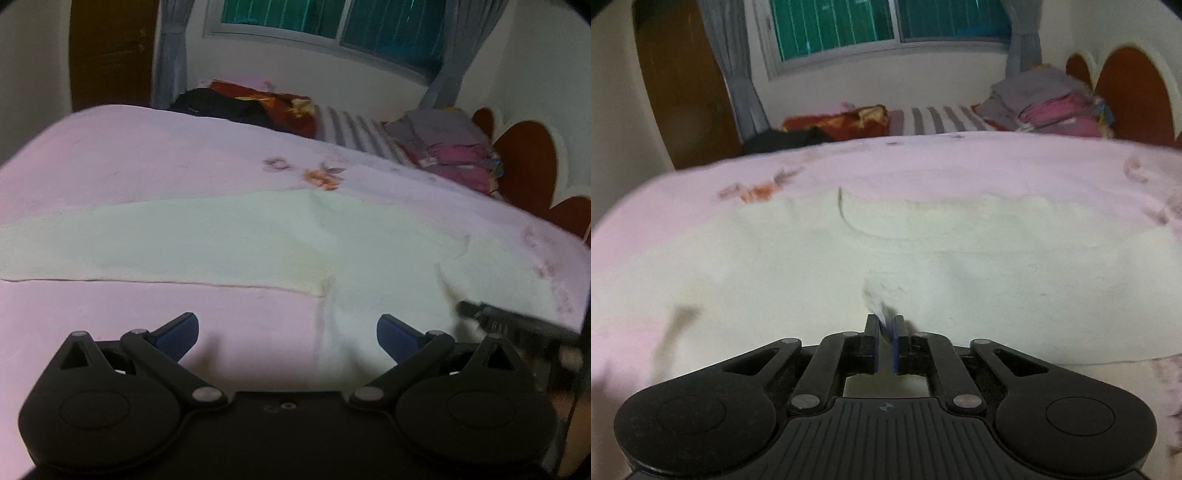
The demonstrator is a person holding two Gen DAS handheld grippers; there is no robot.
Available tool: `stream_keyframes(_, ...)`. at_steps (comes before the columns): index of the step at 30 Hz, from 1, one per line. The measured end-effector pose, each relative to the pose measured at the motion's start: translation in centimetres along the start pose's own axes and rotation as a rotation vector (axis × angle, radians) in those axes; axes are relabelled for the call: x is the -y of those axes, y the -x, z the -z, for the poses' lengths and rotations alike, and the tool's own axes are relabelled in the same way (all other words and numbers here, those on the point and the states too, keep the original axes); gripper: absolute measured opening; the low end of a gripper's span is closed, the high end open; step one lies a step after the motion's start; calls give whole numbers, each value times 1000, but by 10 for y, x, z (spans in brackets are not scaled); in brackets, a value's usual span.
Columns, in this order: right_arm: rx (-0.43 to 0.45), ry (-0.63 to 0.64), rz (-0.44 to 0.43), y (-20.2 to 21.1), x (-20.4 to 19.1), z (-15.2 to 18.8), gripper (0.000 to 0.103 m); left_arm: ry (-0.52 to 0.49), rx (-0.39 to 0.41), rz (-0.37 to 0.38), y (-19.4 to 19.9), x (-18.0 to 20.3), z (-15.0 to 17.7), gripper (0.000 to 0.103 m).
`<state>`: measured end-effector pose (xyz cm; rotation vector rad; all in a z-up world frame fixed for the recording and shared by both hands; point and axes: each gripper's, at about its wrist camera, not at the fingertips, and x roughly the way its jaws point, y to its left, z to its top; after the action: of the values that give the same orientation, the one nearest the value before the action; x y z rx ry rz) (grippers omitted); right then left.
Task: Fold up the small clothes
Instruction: 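Lift the held side and fold it over the sweater body, open right gripper, then grasp the ribbed sleeve cuff with the left gripper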
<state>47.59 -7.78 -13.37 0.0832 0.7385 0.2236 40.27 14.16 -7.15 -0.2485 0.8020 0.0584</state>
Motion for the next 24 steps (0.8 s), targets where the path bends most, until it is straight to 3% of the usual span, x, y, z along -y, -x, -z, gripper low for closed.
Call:
stream_keyframes(1,21,8,-1,5,2,2,53,9,-1,21,-4,5,-2,102)
stream_keyframes(2,57,7,-14,14,7,5,60,13,-5,45,-9,13,-3,102)
stream_keyframes(4,84,-10,-19,26,21,9,60,12,-20,113,-21,30,-4,98)
stream_keyframes(6,90,-48,-2,35,40,13,58,15,-52,184,-39,54,-4,87)
stream_keyframes(9,63,-123,17,45,74,17,34,27,-108,265,-69,87,-3,78)
stream_keyframes(11,45,-160,38,47,96,20,29,36,-140,292,-91,106,-2,71)
stream_keyframes(14,40,-222,48,59,127,27,27,54,-192,320,-116,122,-3,52)
stream_keyframes(16,39,-253,54,66,144,30,27,70,-205,337,-130,130,-6,48)
stream_keyframes(19,33,-282,50,74,160,35,27,87,-220,359,-145,140,-5,31)
stream_keyframes(21,27,-292,50,70,165,34,27,90,-231,360,-154,145,-6,4)
stream_keyframes(24,18,-311,43,69,171,37,27,97,-213,366,-155,145,-9,3)
